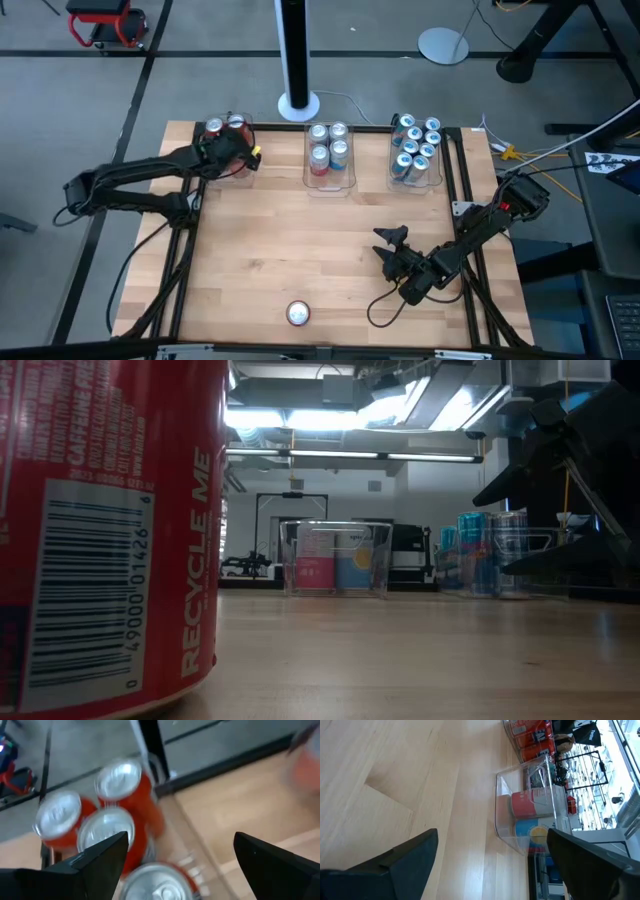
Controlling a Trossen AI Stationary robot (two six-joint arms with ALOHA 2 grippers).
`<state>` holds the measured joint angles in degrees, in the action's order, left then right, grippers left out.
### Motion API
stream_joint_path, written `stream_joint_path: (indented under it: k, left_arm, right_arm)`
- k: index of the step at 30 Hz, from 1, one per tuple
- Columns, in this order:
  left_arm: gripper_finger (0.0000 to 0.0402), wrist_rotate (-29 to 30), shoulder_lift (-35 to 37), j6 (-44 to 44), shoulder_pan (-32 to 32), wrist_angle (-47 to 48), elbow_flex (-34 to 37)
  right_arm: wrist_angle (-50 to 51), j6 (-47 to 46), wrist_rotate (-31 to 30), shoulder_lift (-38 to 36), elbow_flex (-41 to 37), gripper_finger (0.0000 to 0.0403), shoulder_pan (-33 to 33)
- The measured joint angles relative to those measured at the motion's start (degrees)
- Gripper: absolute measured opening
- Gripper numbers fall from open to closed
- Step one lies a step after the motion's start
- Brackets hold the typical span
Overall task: Sort soda cans
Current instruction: Put the red soda can into the top left transparent bin
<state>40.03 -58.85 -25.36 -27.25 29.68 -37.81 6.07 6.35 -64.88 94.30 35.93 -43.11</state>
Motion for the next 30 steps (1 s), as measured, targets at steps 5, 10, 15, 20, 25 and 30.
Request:
stream_joint_path:
  k: [5,10,15,20,25,30]
  left_arm:
    - [0.0351,-0.48,3.46,2.97,1.96,2.45,-6.55]
    - [0.0351,-8.35,6.61,4.84,7.98,-0.02,-9.59]
    - [0.0351,-18.50,7.22,6.41,17.07,-4.72,-9.63]
    - [0.0351,-22.13,6.85,6.86,27.89,-7.26,-9.63]
    - [0.0351,-22.34,6.84,6.78,38.42,-11.27,-9.63]
    - [0.0351,-21.64,4.23,6.77,46.21,-14.90,-9.63]
  right_arm:
    - [0.01,0.00,0.00,0.00,-0.01,0.0374,0.00]
    - [0.00,0.00,0.00,0.00,0.00,0.0374,0.00]
    - [0.00,-0.01,0.00,0.00,-0.01,0.0374,0.00]
    - [-0.01,-0.02,0.00,0.00,-0.01,0.0374,0.00]
    - [-0.02,0.00,0.00,0.00,0.00,0.0374,0.00]
    - [-0.03,-0.02,0.00,0.00,-0.01,0.0374,0.00]
